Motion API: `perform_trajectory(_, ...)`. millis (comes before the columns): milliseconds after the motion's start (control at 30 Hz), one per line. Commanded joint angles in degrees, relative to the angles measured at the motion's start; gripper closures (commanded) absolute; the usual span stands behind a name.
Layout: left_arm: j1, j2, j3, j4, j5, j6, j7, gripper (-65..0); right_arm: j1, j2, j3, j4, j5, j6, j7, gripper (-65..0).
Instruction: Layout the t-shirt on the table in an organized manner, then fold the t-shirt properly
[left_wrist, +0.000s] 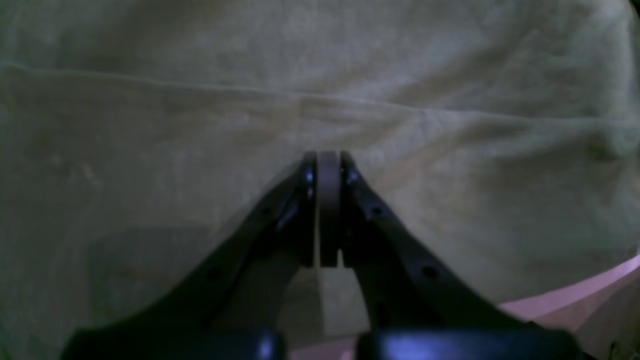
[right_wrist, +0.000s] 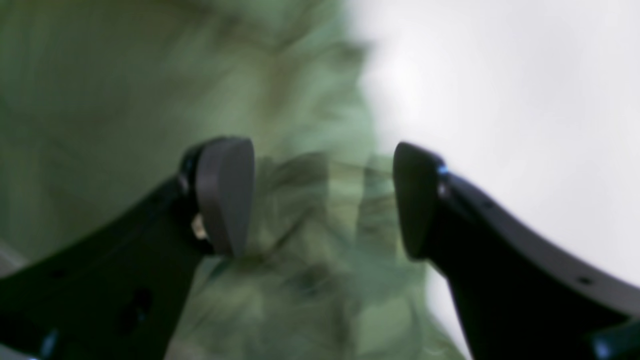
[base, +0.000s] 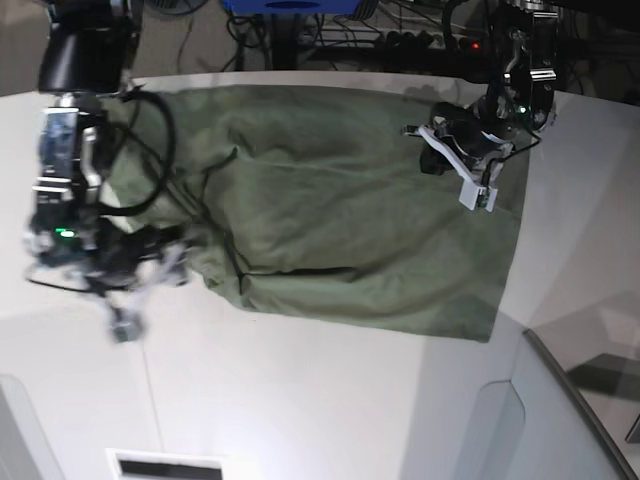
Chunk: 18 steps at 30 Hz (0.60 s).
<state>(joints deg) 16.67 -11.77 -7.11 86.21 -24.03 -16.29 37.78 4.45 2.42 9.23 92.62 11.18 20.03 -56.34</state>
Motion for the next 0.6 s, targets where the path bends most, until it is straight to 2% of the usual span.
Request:
perform_trajectory(0, -0.27, -0.85, -0.31, 0.86, -0.36, -0.01, -0.99, 0.0, 1.05, 0.62, 2.94, -1.23, -0.23, 0.14, 0.47, -39.5)
perform_trajectory(67, -0.27, -0.93, -0.31, 0.86, -0.36, -0.01, -0.99, 0.0, 3.07, 1.32, 7.51, -7.39, -0.23, 0.76, 0.73, -39.2)
perform_trajectory(133, -0.18, -0.93, -0.31, 1.04, -0.36, -0.01, -1.96, 0.0, 4.56, 2.99, 10.15, -13.98, -0.23, 4.28, 2.23, -39.2)
perform_trajectory(200, 0.17, -0.93, -0.31, 1.04, -0.36, -0.01, -3.8, 0.0, 5.88, 3.43, 12.08, -20.31, -0.23, 8.32, 5.3, -39.0)
perform_trajectory(233, 0.26, -0.93, -0.31, 0.95, -0.45, -0.01, -4.24, 0.0, 6.59, 3.52, 12.61, -23.3, -0.32, 9.29, 6.27, -39.0)
perform_trajectory(567, 0.35, -0.93, -0.31, 1.21, -0.72, -0.01, -4.42, 0.0, 9.49, 4.66, 12.44, -35.7, -0.41, 9.64, 12.95, -39.0)
